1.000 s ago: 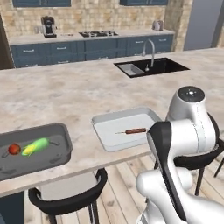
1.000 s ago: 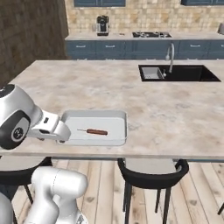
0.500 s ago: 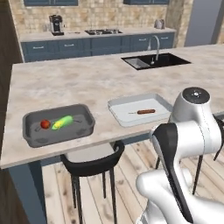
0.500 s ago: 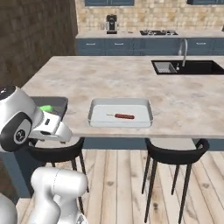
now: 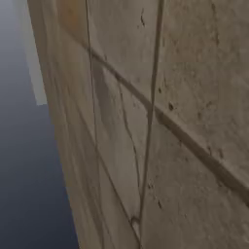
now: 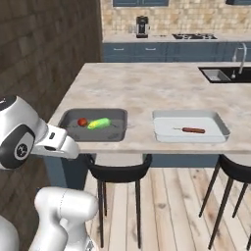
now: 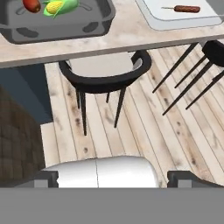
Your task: Place the cold items (apple and corn) from the fridge in one tupperware on the dining counter. Place the warm items (hot dog and kebab skewer) in the stove area in another tupperware.
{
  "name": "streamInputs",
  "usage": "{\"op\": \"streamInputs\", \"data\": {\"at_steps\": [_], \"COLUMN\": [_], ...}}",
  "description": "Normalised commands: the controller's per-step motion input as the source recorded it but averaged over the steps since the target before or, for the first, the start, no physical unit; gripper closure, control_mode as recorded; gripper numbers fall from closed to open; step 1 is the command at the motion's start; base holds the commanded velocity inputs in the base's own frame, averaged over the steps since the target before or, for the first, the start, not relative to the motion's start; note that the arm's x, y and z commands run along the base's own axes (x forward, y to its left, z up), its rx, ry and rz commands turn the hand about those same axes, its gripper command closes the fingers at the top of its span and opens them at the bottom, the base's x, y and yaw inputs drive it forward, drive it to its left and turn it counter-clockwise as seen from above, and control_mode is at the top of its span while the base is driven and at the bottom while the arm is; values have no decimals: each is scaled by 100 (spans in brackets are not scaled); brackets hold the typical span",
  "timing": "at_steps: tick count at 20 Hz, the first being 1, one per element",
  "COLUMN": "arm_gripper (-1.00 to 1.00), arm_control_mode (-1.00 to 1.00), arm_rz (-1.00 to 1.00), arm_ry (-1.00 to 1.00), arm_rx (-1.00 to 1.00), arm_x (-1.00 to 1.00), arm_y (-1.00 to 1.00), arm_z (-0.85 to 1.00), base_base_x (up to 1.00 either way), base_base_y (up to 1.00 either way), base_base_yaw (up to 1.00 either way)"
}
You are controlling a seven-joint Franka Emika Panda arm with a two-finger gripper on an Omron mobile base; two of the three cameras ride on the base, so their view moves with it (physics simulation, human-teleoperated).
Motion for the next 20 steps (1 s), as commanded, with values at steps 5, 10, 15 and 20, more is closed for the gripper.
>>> {"op": "streamInputs", "data": {"at_steps": [5,10,15,20], "arm_gripper": [-100,-100,-100,-100], "arm_control_mode": [100,100,100,100], "arm_rz": [0,0,0,0], "arm_ry": [0,0,0,0], "arm_rx": [0,0,0,0], "arm_x": [0,0,0,0], "arm_y": [0,0,0,0], "arm_z": [0,0,0,0], "base_base_x": [0,0,8,48], "base_base_y": [100,100,100,100], "base_base_yaw": [-10,-11,-16,-28]}}
